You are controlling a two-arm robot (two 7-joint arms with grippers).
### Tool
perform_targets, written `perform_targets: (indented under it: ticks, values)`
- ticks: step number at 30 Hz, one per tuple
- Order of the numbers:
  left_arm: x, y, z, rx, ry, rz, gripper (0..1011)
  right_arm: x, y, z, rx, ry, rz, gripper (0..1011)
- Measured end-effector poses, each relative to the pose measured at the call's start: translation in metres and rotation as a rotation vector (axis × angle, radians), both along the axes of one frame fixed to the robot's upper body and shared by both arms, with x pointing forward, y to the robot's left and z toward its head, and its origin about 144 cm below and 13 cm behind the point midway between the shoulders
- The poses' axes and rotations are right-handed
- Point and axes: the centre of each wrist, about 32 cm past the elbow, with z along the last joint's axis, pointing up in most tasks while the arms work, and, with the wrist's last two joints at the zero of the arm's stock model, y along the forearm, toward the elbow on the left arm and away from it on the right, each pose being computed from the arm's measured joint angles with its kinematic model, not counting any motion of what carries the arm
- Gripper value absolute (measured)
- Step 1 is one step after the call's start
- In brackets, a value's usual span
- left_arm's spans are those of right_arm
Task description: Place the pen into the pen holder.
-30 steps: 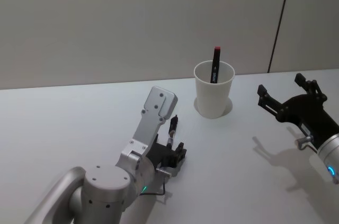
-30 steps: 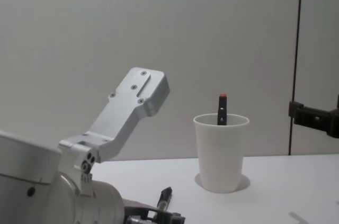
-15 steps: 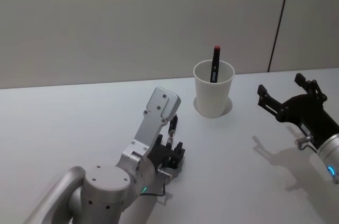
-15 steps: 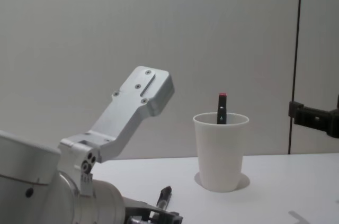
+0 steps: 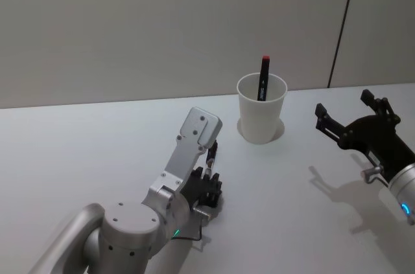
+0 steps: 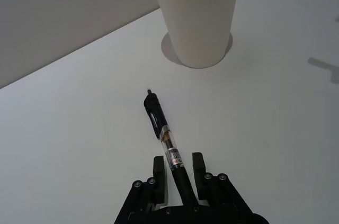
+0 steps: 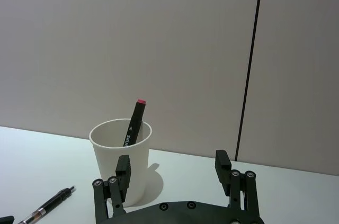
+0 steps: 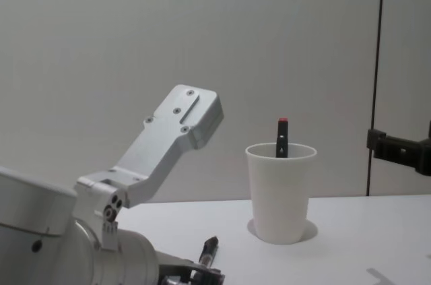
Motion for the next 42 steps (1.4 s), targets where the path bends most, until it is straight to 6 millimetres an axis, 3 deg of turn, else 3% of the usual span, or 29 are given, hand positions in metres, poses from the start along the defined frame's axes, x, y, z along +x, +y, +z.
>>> perform_targets:
  ticks: [8, 28, 42]
  values:
    - [0.0, 0.0, 0.0, 0.003, 0.0, 0.0, 129, 0.0, 0.0, 0.0, 0.0, 0.0, 0.0, 1002]
    - [-0.002, 0.002, -0.001, -0.014, -0.032, 0.017, 129, 0.0, 0.0, 0.0, 0.0, 0.0, 0.0, 1002]
    - [-0.011, 0.016, 0.006, -0.086, -0.143, 0.075, 129, 0.0, 0.0, 0.0, 0.0, 0.0, 0.0, 1002]
